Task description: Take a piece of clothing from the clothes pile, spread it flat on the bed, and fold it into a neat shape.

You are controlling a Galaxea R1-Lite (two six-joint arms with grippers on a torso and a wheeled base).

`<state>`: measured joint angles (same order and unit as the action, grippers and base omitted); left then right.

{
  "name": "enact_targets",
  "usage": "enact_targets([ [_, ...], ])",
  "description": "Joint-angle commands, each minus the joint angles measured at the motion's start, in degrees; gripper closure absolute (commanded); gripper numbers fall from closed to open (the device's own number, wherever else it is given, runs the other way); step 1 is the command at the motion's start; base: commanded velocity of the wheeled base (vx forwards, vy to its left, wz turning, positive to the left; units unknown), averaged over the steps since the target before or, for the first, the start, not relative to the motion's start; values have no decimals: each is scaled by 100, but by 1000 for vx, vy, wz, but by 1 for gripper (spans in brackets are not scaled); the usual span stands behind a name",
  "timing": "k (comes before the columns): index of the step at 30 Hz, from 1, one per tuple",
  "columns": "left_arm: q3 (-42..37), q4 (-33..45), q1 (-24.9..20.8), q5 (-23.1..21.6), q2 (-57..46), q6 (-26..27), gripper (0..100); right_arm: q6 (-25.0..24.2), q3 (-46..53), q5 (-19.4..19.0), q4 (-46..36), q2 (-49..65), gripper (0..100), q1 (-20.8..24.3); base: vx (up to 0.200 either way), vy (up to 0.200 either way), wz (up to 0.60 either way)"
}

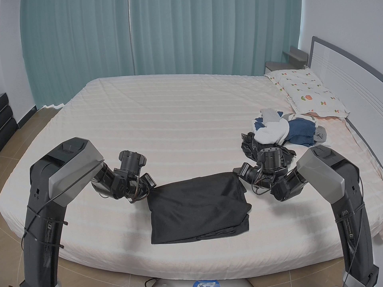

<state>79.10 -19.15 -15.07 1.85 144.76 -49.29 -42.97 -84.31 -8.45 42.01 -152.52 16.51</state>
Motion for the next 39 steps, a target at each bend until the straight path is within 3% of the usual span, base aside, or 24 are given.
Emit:
enact_targets([
  [1,0,-1,4,-1,8,-2,100,140,433,-52,-17,389,0,-121,0,0,0],
  [4,0,-1,4,-1,8,-2,100,421,1039,-122,-8,750,0,-244,0,0,0],
  [9,0,-1,4,-1,8,7,100,535,2797,-887,185,1637,0,-367,0,0,0],
  [23,0,-1,4,-1,8,7,100,615,3465,-975,519,1567,0,11,0,0,0],
  [24,0,-1,4,-10,8,7,100,615,3483,-975,510,1558,100,28,0,0,0],
  [39,8,17,-5,-10,8,7,100,957,4239,-1010,545,1866,100,28,0,0,0],
])
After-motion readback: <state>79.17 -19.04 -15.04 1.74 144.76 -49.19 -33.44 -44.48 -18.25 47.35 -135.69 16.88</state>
